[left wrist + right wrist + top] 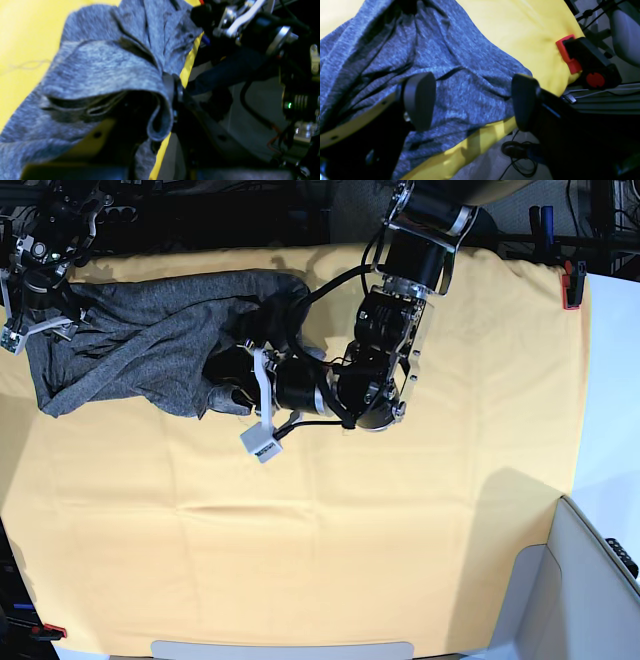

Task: Fold the T-shirt properly
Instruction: 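Grasp the strip's other end with the left gripper and fold it toward the right gripper, then release the folded end and lift the left gripper away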

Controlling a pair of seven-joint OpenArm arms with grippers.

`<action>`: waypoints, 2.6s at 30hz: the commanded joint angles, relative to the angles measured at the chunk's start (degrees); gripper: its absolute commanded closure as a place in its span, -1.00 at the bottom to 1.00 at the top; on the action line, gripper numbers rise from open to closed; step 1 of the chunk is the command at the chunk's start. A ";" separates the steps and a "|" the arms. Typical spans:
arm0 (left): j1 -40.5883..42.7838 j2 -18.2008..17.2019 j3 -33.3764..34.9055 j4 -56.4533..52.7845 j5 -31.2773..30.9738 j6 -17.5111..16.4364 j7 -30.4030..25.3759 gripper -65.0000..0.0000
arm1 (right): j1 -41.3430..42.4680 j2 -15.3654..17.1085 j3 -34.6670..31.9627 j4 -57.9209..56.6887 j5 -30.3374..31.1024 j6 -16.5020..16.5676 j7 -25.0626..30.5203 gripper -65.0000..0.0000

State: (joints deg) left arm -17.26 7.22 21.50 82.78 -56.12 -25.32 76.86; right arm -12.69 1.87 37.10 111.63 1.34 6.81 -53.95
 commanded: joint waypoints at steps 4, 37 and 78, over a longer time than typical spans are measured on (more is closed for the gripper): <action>-1.16 1.70 0.09 -1.07 -1.60 -0.13 -2.62 0.98 | 0.07 0.46 0.13 1.11 -0.25 -0.17 1.25 -0.43; -0.99 -3.05 0.70 7.19 -1.77 0.05 -5.17 0.55 | 0.95 0.55 -3.39 1.29 1.07 -0.08 1.43 -0.43; 11.06 -13.42 5.10 11.94 8.69 22.46 -11.85 0.98 | 2.01 0.64 -12.00 4.37 1.07 -0.08 1.25 -0.43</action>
State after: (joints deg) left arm -4.82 -6.31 26.61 93.82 -46.68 -2.57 65.76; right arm -10.96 1.93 24.88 114.91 2.74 6.98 -53.98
